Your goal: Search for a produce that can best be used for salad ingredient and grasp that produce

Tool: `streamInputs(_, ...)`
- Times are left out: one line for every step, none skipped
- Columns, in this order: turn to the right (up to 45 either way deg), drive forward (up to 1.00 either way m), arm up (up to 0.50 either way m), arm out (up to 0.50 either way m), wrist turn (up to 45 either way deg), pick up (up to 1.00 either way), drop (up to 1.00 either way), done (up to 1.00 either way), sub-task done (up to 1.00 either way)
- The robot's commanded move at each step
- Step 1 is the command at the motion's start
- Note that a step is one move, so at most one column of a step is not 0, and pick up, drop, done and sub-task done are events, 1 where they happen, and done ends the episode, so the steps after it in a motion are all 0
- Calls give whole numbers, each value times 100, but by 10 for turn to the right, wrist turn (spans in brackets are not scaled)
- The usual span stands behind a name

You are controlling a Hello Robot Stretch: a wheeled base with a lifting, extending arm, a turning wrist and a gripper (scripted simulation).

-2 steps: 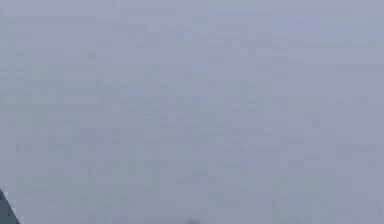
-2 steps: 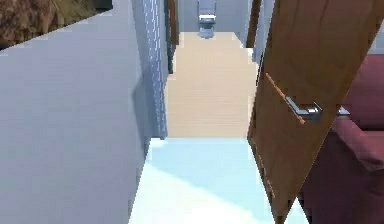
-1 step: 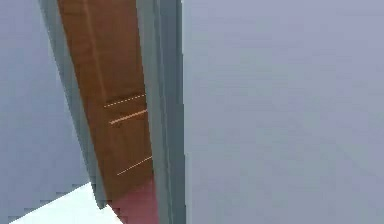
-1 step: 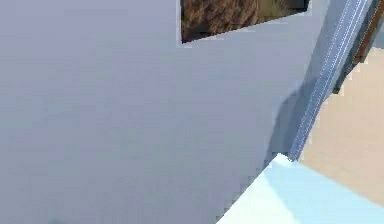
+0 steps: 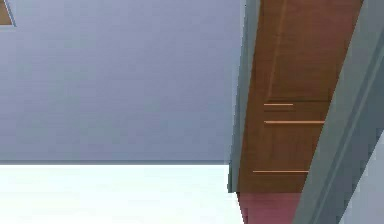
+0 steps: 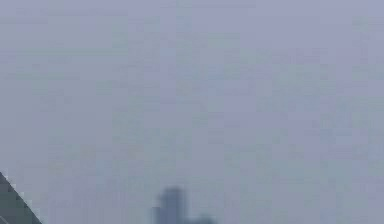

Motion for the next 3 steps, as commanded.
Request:
streamInputs(-90,0,0,0,0,0,0,0,0)
streamInputs(0,60,0,0,0,0,0,0,0)
streamInputs(420,0,0,0,0,0,0,0,0)
